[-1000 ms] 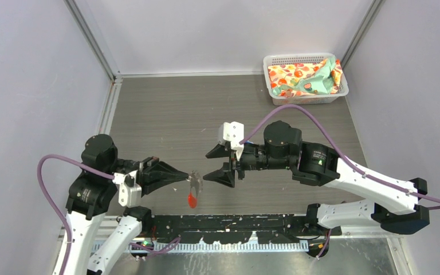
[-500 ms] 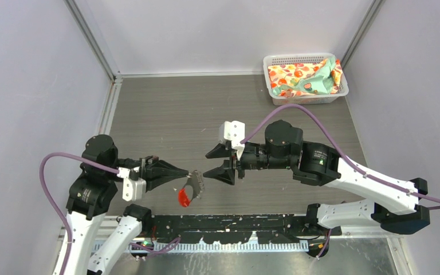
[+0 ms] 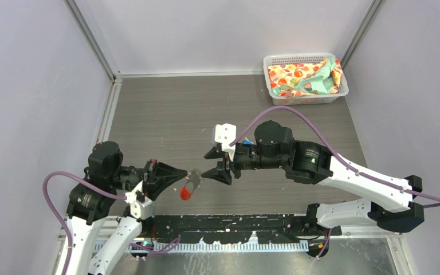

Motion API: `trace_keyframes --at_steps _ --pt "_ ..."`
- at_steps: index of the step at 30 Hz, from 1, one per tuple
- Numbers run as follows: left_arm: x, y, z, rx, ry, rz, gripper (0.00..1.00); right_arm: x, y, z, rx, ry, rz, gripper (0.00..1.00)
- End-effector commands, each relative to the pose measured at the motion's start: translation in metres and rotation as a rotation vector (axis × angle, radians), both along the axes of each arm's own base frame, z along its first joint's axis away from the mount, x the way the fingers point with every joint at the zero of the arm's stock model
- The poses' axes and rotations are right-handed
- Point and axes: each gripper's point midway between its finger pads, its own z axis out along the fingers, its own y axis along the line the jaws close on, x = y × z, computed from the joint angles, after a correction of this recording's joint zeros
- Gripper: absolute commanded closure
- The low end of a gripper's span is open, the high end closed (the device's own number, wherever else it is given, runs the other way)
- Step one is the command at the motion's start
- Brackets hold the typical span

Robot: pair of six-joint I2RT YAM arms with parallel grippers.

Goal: Put the keys on the keyring

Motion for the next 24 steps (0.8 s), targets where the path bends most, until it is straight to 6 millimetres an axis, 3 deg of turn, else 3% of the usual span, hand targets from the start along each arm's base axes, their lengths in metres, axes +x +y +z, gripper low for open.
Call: trace_keyframes --at_steps 1,8,16,24 --pt "-0.003 0.001 -0.002 0.006 -0.126 -0.023 1.00 0.001 0.000 0.026 0.060 -0.039 -0.002 0.45" --pt "-0.003 0.002 -0.003 0.028 -0.035 -0.013 1.00 0.002 0.004 0.020 0.039 -0.036 0.006 0.48" --pt "0.003 -0.002 0.002 0.063 0.484 0.058 1.00 0.006 0.015 0.014 -0.006 -0.009 -0.001 0.52" --pt "0.011 -0.007 0.007 0.022 0.737 0.115 1.00 0.003 0.021 0.009 -0.037 0.025 0.016 0.55"
